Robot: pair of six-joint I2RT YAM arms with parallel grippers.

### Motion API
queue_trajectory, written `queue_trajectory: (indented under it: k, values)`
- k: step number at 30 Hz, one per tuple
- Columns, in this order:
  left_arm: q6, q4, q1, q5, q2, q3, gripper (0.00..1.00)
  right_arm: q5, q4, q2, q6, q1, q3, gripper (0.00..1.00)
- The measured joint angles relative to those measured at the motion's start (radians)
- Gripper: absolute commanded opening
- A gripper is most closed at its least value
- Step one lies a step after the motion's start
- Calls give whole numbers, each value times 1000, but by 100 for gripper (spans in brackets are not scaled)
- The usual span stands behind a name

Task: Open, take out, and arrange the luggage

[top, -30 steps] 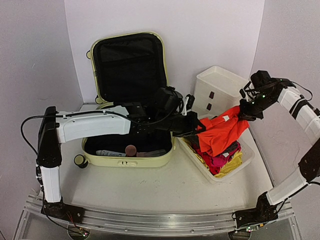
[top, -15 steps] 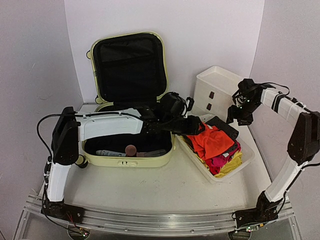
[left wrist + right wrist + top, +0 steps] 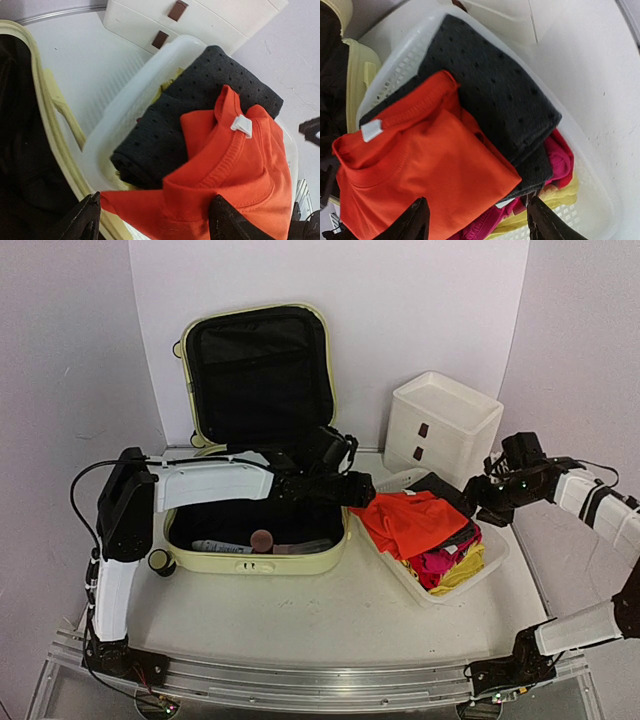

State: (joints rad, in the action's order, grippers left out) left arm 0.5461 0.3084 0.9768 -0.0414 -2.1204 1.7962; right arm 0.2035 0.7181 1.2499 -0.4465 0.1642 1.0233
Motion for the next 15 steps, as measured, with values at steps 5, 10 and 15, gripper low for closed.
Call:
queue_trajectory:
  k: [5,10,15]
  values:
    - [-6,4,-35,-21,37,-19,71,42,-134,-26,-172,0,-208,58]
    - [-8,6,-37,-32,56,-39,71,78,-275,-22,-311,0,-285,43]
    - [-10,8,-35,-34,66,-59,71,80,-391,-16,-406,0,-293,24]
